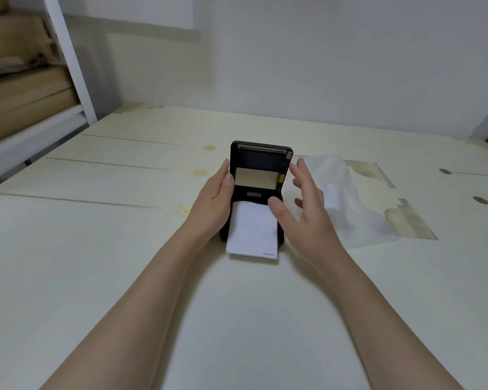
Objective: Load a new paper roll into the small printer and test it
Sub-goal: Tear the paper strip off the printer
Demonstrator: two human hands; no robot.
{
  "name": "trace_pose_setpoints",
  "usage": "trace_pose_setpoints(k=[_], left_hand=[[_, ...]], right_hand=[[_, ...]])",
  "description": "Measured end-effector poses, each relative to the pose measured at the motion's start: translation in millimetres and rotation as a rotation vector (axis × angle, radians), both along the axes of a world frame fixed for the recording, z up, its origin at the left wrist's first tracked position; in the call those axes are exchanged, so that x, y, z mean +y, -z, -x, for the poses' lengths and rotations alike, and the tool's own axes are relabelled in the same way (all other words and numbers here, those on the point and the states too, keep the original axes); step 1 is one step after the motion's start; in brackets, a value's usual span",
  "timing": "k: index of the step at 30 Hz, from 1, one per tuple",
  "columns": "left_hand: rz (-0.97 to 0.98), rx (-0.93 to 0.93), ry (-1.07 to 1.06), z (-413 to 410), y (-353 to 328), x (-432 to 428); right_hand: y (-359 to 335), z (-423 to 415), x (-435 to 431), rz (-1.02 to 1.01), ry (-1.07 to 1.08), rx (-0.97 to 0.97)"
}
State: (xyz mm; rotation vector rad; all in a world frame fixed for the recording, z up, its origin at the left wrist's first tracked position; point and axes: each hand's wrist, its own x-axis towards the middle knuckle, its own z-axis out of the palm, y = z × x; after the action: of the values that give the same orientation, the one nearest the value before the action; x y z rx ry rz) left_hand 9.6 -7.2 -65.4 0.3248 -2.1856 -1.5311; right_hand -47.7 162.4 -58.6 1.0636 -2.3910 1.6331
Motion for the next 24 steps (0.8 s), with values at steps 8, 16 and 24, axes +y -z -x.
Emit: trace_pose_setpoints(k=[8,16,24], left_hand=[[0.042,-0.057,-0.127,-13.1,-4.8,9.1],[0.178,-0.009,-0.313,-21.7,-9.7,40.0],[0.554,0.187,-0.357,-10.5,-11.8,103.9]], right_hand=[[8.3,-28.6,8.7,-0.642,-0.152,0.348],[-2.4,-37.1,27.7,-0.181,0.186,0.412],[4.5,-8.3,106.0,-0.346,0.711,0.323]])
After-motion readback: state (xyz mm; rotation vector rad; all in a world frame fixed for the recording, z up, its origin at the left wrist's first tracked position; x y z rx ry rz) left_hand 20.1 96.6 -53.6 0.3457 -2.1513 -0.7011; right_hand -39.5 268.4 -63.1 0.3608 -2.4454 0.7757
